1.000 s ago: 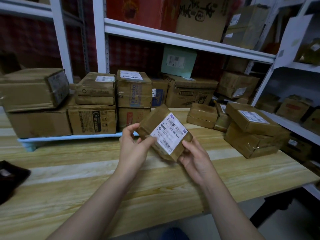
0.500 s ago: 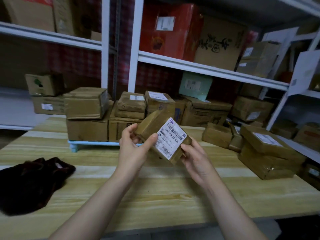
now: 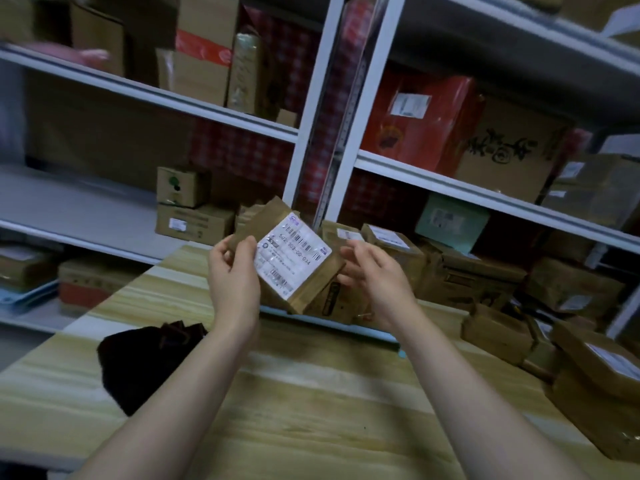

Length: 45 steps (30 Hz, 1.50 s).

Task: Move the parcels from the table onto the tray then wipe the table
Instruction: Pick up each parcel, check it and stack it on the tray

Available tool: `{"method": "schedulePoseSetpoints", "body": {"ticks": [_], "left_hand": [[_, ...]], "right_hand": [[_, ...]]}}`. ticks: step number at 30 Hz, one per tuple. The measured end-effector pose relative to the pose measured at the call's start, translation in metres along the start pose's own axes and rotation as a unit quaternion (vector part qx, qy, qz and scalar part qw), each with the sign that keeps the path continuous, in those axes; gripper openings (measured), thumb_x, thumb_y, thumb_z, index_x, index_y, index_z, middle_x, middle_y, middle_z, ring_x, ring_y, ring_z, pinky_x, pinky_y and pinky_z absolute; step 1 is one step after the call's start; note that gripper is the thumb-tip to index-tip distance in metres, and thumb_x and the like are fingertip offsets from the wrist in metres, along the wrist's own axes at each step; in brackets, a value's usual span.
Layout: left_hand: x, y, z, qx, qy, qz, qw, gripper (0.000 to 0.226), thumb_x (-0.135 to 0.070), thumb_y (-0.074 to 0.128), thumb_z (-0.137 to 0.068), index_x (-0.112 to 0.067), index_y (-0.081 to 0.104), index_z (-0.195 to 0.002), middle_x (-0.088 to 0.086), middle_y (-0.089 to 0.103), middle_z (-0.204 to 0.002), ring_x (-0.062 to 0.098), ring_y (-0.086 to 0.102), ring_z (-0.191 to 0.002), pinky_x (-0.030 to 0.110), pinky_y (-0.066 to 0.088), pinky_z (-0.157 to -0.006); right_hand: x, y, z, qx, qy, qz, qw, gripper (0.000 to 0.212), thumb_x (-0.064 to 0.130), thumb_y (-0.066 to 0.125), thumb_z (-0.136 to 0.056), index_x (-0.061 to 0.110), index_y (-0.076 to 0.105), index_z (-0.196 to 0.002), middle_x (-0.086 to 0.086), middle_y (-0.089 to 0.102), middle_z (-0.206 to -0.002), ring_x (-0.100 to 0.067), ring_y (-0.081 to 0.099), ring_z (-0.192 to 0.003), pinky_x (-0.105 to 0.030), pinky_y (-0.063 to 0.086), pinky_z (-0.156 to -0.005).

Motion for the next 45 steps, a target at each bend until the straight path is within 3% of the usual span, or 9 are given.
{"method": "schedulePoseSetpoints", "body": {"ticks": [6,12,16,25,30,33,39,42,45], "left_hand": [[-0.004,-0.032,-0.052,-0.035,-0.061,0.040,0.997,0.038,-0.046,0.049,-0.076,-0.019,0.047,-0.103,0.003,0.060,-0.086,0.020,0.062,-0.073,0.029,0.043,-0.054],[-0.002,-0.041,-0.084,-0.045,-0.080,0.050,0.995,0.038,-0.053,0.045,-0.088,-0.021,0.058,-0.103,-0.006,0.067,-0.081,0.011,0.061,-0.070,0.028,0.044,-0.064],[-0.001,-0.032,-0.094,-0.038,-0.102,0.101,0.989,0.035,-0.051,0.040,-0.095,-0.026,0.063,-0.083,-0.008,0.066,-0.069,0.015,0.059,-0.075,0.033,0.047,-0.075],[0.013,-0.014,-0.110,-0.012,-0.142,0.176,0.974,0.039,-0.045,0.036,-0.098,-0.022,0.067,-0.095,0.007,0.071,-0.095,0.029,0.066,-0.100,0.055,0.052,-0.090],[0.022,-0.034,-0.121,-0.120,-0.136,0.123,0.976,0.052,-0.053,0.042,-0.089,-0.017,0.058,-0.122,0.004,0.072,-0.102,0.020,0.068,-0.087,0.032,0.057,-0.063],[0.021,-0.052,-0.124,-0.200,-0.111,0.089,0.970,0.060,-0.059,0.048,-0.076,-0.020,0.059,-0.119,0.006,0.069,-0.111,0.018,0.068,-0.087,0.030,0.050,-0.062],[0.010,-0.062,-0.121,-0.268,-0.102,0.045,0.957,0.051,-0.056,0.055,-0.078,-0.023,0.052,-0.116,0.006,0.041,-0.129,0.010,0.054,-0.084,0.033,0.047,-0.073],[0.013,-0.057,-0.124,-0.265,-0.110,0.036,0.957,0.052,-0.056,0.056,-0.078,-0.022,0.052,-0.117,0.006,0.043,-0.129,0.013,0.056,-0.086,0.032,0.049,-0.072],[0.014,-0.048,-0.128,-0.257,-0.111,0.026,0.960,0.054,-0.058,0.056,-0.076,-0.022,0.051,-0.116,0.008,0.042,-0.127,0.017,0.058,-0.089,0.038,0.053,-0.082]], "right_hand": [[0.018,0.045,-0.050,0.009,-0.075,0.212,0.974,0.023,0.021,0.060,-0.098,0.026,0.064,-0.121,0.004,0.065,-0.117,-0.016,0.063,-0.110,-0.044,0.057,-0.095],[0.005,0.096,-0.088,0.070,-0.059,0.358,0.929,0.050,0.037,0.063,-0.095,0.025,0.049,-0.142,0.001,0.058,-0.130,-0.019,0.056,-0.120,-0.044,0.052,-0.101],[-0.007,0.100,-0.103,0.089,-0.038,0.342,0.935,0.033,0.034,0.061,-0.096,0.036,0.059,-0.129,0.000,0.062,-0.122,-0.022,0.062,-0.111,-0.047,0.056,-0.093],[0.012,0.108,-0.134,0.051,-0.055,0.393,0.916,0.028,0.029,0.052,-0.102,0.021,0.065,-0.125,0.004,0.067,-0.119,-0.017,0.064,-0.095,-0.032,0.053,-0.078],[0.008,0.112,-0.152,0.064,0.006,0.437,0.897,0.060,0.054,0.050,-0.098,0.003,0.066,-0.124,-0.018,0.063,-0.131,-0.034,0.061,-0.116,-0.046,0.051,-0.099],[0.006,0.125,-0.161,0.107,-0.001,0.443,0.890,0.074,0.075,0.052,-0.084,0.022,0.060,-0.135,-0.003,0.056,-0.143,-0.030,0.047,-0.135,-0.050,0.043,-0.109],[-0.007,0.148,-0.176,0.196,0.064,0.562,0.801,0.091,0.077,0.058,-0.079,0.009,0.051,-0.139,-0.006,0.055,-0.136,-0.025,0.055,-0.114,-0.033,0.045,-0.085],[-0.005,0.145,-0.193,0.142,0.055,0.536,0.830,0.089,0.071,0.070,-0.066,0.011,0.055,-0.130,-0.004,0.061,-0.120,-0.026,0.060,-0.107,-0.038,0.054,-0.087],[0.006,0.138,-0.206,0.096,0.030,0.487,0.868,0.094,0.061,0.070,-0.063,0.017,0.040,-0.141,-0.007,0.053,-0.132,-0.030,0.055,-0.120,-0.045,0.050,-0.100]]}}
Point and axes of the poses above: each hand's wrist, its own z-axis away from the middle knuckle, its own y-axis out of the palm, x = y × z, the point moved 7 cm from there along -z, towards the middle knuckle
